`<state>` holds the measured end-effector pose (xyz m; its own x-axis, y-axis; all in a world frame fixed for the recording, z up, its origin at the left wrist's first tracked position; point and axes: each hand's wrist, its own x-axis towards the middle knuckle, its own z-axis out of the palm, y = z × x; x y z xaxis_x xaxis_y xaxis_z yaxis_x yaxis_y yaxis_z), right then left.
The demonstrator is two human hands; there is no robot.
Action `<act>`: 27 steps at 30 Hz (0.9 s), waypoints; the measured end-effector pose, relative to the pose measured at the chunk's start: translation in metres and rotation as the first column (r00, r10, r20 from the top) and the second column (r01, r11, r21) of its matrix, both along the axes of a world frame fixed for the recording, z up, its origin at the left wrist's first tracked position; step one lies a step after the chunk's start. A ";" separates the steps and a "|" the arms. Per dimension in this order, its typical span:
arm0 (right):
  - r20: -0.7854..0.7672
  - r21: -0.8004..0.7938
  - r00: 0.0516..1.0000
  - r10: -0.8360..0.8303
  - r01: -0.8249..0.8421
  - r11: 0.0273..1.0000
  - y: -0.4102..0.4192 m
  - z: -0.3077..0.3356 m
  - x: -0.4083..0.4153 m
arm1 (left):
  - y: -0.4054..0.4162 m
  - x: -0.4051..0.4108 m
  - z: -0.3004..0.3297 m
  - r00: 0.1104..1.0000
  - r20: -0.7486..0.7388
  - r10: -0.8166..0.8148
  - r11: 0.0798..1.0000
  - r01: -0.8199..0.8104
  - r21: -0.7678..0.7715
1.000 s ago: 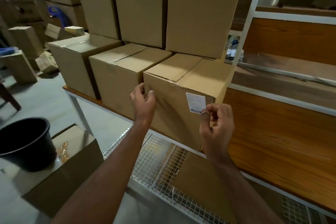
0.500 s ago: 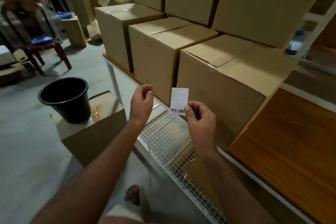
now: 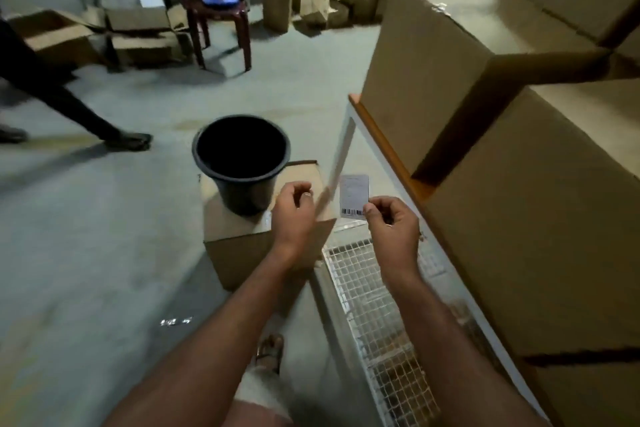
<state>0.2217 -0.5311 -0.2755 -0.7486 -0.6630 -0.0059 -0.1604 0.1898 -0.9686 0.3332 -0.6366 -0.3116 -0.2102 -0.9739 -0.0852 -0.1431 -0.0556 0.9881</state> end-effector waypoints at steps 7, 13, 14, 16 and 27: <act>-0.195 0.193 0.955 0.225 -0.188 0.963 -0.232 -0.058 0.022 | -0.136 0.045 -0.043 0.970 0.097 0.225 0.964 -0.236 0.125; -0.406 0.401 0.784 0.471 -0.310 0.862 -0.307 -0.119 0.024 | -0.184 0.042 -0.084 0.954 0.118 0.275 0.932 -0.295 0.209; -0.421 0.445 0.740 0.525 -0.335 0.830 -0.310 -0.130 0.022 | -0.188 0.040 -0.089 0.953 0.121 0.278 0.928 -0.299 0.222; -0.441 0.528 0.647 0.622 -0.374 0.763 -0.314 -0.147 0.019 | -0.193 0.038 -0.097 0.952 0.121 0.281 0.923 -0.302 0.236; -0.446 0.542 0.592 0.672 -0.419 0.729 -0.319 -0.149 0.023 | -0.207 0.040 -0.103 0.957 0.147 0.252 0.926 -0.282 0.251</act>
